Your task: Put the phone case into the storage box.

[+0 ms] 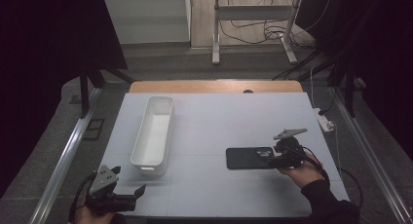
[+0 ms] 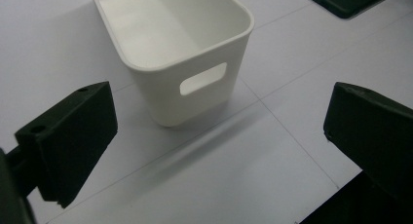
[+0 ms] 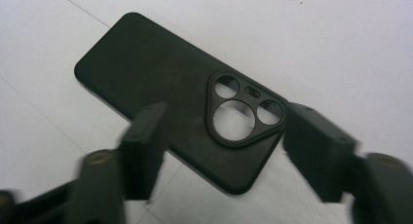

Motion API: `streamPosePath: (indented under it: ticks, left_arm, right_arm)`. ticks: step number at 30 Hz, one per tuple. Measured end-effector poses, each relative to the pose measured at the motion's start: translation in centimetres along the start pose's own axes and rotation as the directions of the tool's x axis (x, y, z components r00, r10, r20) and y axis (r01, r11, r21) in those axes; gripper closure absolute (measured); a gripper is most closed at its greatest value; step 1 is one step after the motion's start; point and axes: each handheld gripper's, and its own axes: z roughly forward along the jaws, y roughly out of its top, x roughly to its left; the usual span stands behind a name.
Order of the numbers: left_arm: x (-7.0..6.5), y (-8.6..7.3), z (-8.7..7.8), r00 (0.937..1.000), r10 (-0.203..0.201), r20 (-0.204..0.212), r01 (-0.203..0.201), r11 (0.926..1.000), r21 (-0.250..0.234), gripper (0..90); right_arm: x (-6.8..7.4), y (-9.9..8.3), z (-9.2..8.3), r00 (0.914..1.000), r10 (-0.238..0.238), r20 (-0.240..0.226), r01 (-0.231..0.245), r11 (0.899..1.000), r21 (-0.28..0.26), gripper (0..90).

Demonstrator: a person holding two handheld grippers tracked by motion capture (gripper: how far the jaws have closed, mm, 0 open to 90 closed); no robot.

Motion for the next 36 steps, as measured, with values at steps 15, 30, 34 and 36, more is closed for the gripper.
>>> streamPosePath:
  ticks: [15, 30, 34, 36]
  left_arm:
    - [0.0, 0.0, 0.0, 1.0000, 0.000, 0.003, 0.000, 1.0000, -0.003, 0.0]
    - [0.0, 0.0, -0.1, 1.0000, 0.003, 0.005, -0.003, 1.0000, -0.004, 0.0]
    - [0.0, 0.0, 0.0, 1.0000, 0.003, 0.004, -0.003, 1.0000, -0.003, 0.0]
    - [0.0, 0.0, 0.0, 1.0000, 0.004, 0.005, -0.004, 1.0000, -0.003, 0.0]
  right_arm:
    - [0.1, -0.6, 0.9, 0.9979, -0.036, -0.054, 0.041, 0.995, 0.089, 89.3]
    - [0.1, -2.3, 1.6, 0.9966, -0.043, -0.070, 0.053, 0.988, 0.143, 89.3]
    - [0.1, -2.7, 1.7, 0.9962, -0.046, -0.074, 0.058, 0.985, 0.161, 89.3]
    - [0.2, -2.8, 1.8, 0.9965, -0.046, -0.070, 0.057, 0.985, 0.162, 89.4]
